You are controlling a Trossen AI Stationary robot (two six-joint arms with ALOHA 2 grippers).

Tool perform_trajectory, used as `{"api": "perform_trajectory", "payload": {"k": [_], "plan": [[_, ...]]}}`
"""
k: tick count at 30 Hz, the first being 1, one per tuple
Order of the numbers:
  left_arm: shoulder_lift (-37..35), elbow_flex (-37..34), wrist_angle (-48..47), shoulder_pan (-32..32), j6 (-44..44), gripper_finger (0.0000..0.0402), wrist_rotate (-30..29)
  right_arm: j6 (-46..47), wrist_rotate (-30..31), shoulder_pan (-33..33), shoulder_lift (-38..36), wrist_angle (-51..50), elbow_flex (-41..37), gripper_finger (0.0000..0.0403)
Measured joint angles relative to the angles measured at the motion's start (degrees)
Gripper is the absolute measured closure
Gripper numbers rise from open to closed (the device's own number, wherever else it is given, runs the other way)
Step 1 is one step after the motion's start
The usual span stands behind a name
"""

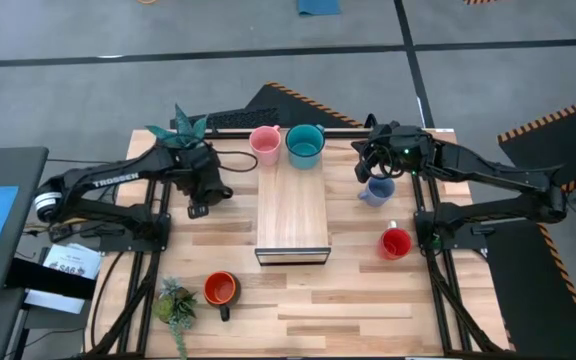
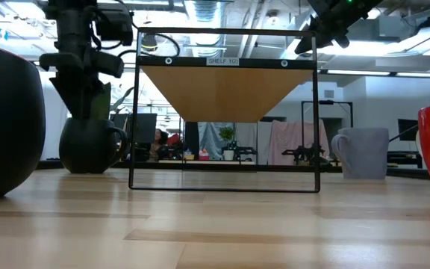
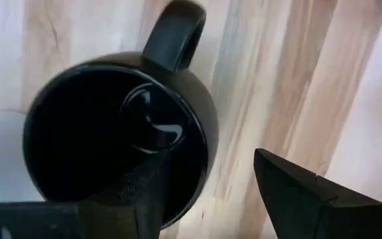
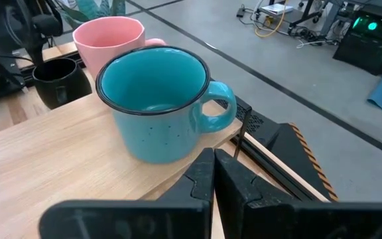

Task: Place coffee mugs
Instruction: Put the black mug on the shelf

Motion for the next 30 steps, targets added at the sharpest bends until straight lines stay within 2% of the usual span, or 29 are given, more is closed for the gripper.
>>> {"api": "perform_trajectory", "payload": {"k": [9,12,15,19,21,24,30], "plan": [[7.01,-0.64,1.33,0.0,-0.51,0.0198,-5.07,0.0,0.0,0.0,0.0,-0.02,0.0,0.0372],[8.43,-0.64,1.39,-0.03,-0.95,0.0212,-5.2,0.0,0.02,0.0,0.0,-0.02,0.0,0.037],[8.87,-0.66,1.52,-0.04,-1.7,0.0257,-5.72,0.01,0.0,0.0,0.0,-0.03,0.0,0.0372],[8.33,-0.48,1.38,-0.26,-4.25,0.0367,-5.88,0.02,0.0,0.0,0.0,-0.02,0.0,0.0374],[8.03,0.44,-0.95,-0.59,-6.16,0.0388,-6.34,0.02,0.01,0.0,0.0,0.0,0.0,0.0374],[7.54,4.42,-4.25,-2.02,-7.77,0.0395,-5.34,0.02,0.01,0.0,0.0,0.0,0.0,0.0371],[6.86,17.56,-15.61,-8.49,-13.44,0.0398,-5.06,0.33,0.0,0.0,0.0,0.0,0.0,0.0373]]}}
